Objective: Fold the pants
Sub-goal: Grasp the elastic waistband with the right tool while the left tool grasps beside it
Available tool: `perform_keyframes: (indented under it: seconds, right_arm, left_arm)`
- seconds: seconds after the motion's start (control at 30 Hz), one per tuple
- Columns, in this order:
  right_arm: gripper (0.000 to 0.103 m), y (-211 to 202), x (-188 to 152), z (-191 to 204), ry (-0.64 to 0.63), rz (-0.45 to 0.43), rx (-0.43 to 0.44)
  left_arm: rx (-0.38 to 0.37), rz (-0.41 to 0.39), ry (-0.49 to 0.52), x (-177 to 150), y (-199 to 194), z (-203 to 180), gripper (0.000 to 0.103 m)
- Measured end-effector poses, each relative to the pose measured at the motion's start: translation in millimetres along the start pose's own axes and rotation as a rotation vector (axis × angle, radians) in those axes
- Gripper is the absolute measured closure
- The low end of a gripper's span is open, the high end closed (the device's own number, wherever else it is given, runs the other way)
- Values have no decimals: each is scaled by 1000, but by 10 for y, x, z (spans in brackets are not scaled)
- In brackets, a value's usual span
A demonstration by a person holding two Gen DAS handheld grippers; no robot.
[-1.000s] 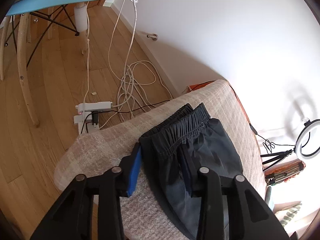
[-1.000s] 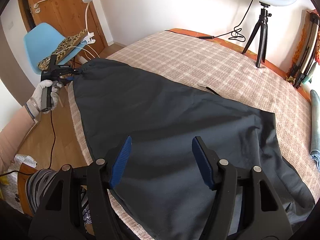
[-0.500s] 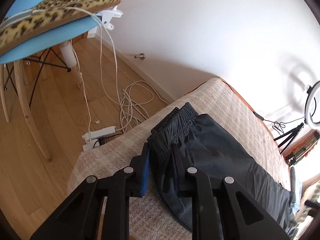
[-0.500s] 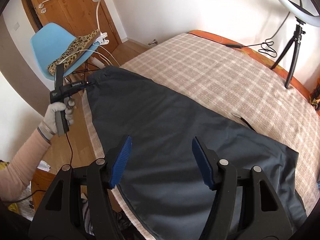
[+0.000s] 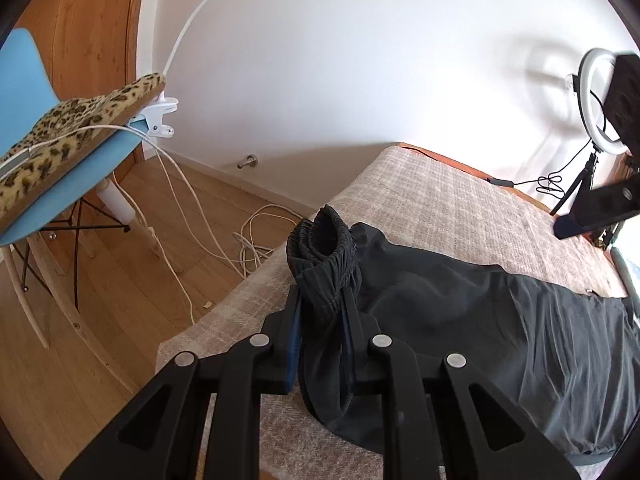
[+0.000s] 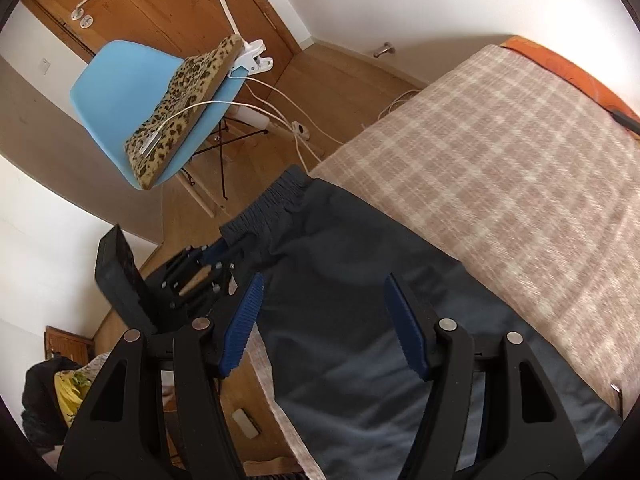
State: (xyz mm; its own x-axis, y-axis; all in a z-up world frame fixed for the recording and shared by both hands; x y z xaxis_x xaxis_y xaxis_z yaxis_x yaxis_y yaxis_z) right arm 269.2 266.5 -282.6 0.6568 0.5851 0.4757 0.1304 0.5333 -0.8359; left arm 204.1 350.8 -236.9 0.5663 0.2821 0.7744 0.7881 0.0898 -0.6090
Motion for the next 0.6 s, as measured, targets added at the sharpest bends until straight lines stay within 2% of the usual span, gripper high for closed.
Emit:
perform_keyframes:
  seconds: [0.1, 0.2, 0.3, 0.43, 0.53, 0.6]
  right_arm:
    - [37, 343, 181, 130, -25, 59, -1]
    - [37, 644, 341, 255, -5, 99, 39]
    - [37, 903, 427, 311, 25, 135, 40]
    - [37, 1139, 456, 382, 36, 203, 13]
    - [37, 1249, 464, 436, 15, 235, -27]
    - [37, 1322, 443, 451, -5, 265, -66]
  left_arm:
    - [16, -12, 46, -18, -1, -66, 89]
    - [-4, -8, -15, -29, 35, 9, 89]
    - [-9, -31, 7, -33, 34, -16, 89]
    - [-6, -51, 100, -83, 9, -174, 89]
    - [16, -65, 196, -144, 7, -344, 89]
    - [16, -63, 223, -181, 22, -417, 89]
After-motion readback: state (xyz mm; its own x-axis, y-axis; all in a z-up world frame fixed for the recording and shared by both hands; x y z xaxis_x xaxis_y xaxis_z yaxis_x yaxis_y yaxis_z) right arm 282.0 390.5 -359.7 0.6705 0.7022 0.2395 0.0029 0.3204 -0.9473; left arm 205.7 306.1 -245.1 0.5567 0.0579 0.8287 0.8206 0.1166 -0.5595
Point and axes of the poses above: each gripper's, at about its wrist camera, not at the fingertips, and y roughly the way its jaws point, z to its left, x to its top, the point moved 7 cm from there along y, roughly the way its jaws point, and after that the axes turned 3 degrees about -x, right-handed, at the moved point
